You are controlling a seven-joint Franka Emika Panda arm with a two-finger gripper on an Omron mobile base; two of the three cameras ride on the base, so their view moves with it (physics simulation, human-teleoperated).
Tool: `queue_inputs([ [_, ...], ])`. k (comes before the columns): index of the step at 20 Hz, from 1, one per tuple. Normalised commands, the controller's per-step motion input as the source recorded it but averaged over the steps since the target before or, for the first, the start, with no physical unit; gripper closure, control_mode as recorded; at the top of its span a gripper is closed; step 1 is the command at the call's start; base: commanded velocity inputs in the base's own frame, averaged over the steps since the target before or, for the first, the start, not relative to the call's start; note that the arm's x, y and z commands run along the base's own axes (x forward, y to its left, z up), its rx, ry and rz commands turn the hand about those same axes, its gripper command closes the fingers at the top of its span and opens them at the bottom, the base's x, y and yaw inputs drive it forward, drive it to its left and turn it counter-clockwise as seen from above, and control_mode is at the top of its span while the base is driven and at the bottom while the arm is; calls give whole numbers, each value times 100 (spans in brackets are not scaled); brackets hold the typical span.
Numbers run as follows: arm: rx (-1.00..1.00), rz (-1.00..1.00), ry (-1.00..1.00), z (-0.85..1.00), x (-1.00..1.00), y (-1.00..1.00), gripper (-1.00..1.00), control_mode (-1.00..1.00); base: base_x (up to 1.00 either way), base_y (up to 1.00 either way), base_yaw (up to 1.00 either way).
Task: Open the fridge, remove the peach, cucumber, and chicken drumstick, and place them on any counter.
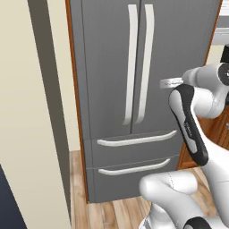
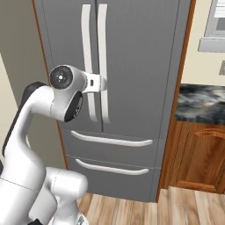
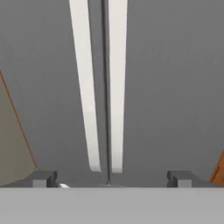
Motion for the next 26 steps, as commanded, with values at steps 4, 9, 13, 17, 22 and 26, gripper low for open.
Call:
queue_inputs([
  [4,0,0,-5,40,0,-11,-100,-100,0,0,0],
  [9,1,-1,1,24,11,-11,-100,-100,0,0,0],
  [13,1,0,12,6,35,0,-100,-100,0,0,0],
  [17,1,0,8,0,43,0,-100,-100,0,0,0],
  [22,3,0,5,1,43,2,-100,-100,0,0,0],
  [26,0,0,0,0,36,10,-100,-100,0,0,0],
])
